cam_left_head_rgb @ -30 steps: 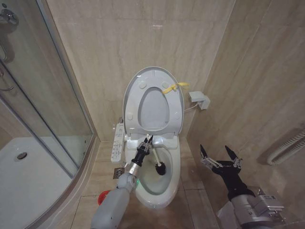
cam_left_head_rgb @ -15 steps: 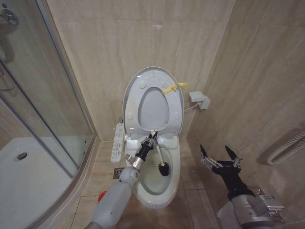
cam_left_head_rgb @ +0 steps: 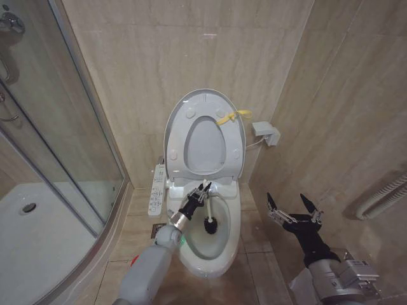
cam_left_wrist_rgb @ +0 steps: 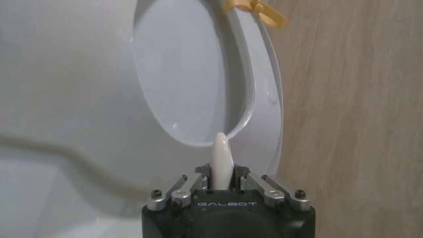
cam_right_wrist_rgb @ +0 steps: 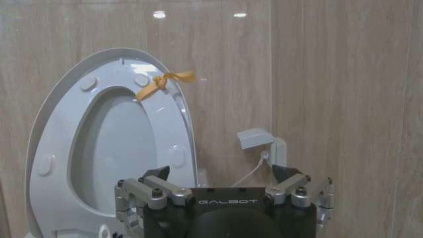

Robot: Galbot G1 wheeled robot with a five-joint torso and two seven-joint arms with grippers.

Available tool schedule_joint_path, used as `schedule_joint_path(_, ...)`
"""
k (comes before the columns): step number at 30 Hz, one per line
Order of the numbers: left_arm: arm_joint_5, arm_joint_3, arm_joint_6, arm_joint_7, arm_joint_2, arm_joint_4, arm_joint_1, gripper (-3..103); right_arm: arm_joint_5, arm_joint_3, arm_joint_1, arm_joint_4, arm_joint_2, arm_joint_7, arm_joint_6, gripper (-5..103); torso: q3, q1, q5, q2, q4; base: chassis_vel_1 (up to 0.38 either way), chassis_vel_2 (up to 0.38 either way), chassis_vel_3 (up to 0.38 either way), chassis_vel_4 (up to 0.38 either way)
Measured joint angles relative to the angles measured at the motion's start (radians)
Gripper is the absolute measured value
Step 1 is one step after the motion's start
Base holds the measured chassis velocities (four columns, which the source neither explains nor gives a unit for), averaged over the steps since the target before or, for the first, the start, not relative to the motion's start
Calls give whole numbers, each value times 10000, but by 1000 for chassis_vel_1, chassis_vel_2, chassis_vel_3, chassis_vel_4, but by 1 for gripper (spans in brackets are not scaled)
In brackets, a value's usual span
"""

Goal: Open the toilet lid, clean the toilet bowl with a toilet brush, close the toilet lid, and flush.

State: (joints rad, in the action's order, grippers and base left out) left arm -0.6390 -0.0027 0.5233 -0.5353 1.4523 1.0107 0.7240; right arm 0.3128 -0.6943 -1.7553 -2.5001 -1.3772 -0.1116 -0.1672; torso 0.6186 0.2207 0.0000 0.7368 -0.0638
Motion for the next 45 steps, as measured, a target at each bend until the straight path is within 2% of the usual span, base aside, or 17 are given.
schedule_joint_path(3, -579, 109, -427, 229, -258, 693, 580, 22, 0, 0, 0, 1, 0, 0, 0, 100, -1, 0, 0, 1, 0, 0, 0, 0, 0)
schedule_joint_path(12, -1227, -61, -959, 934, -1055, 2530, 2085, 22, 0, 0, 0, 0, 0, 0, 0, 100, -1, -1, 1, 1, 0, 0, 0, 0, 0)
schedule_joint_path(22, -1848, -684, -1359, 1900, -1242, 4190, 3584, 23, 0, 0, 0, 0, 0, 0, 0, 100, 0, -1, 0, 1, -2, 0, 0, 0, 0)
schedule_joint_path(27, -2001, -719, -1434, 2220, -1169, 4432, 4049, 23, 0, -1, 0, 1, 0, 0, 0, 100, 0, -1, 0, 1, 1, 0, 0, 0, 0)
schedule_joint_path(33, -2686, -509, -1752, 2922, -992, 4637, 4406, 23, 0, 0, 0, 0, 0, 0, 0, 100, 0, -1, 2, 1, 1, 0, 0, 0, 0)
schedule_joint_path(41, -3067, -295, -1886, 3154, -894, 4327, 3950, 24, 0, 0, 0, 0, 0, 0, 0, 100, 0, 0, 2, 0, 1, 0, 0, 0, 0)
schedule_joint_path(45, -3351, -263, -1927, 3112, -871, 3622, 3295, 24, 0, 0, 0, 0, 0, 0, 0, 100, 0, 1, 0, 0, -1, 0, 0, 0, 0)
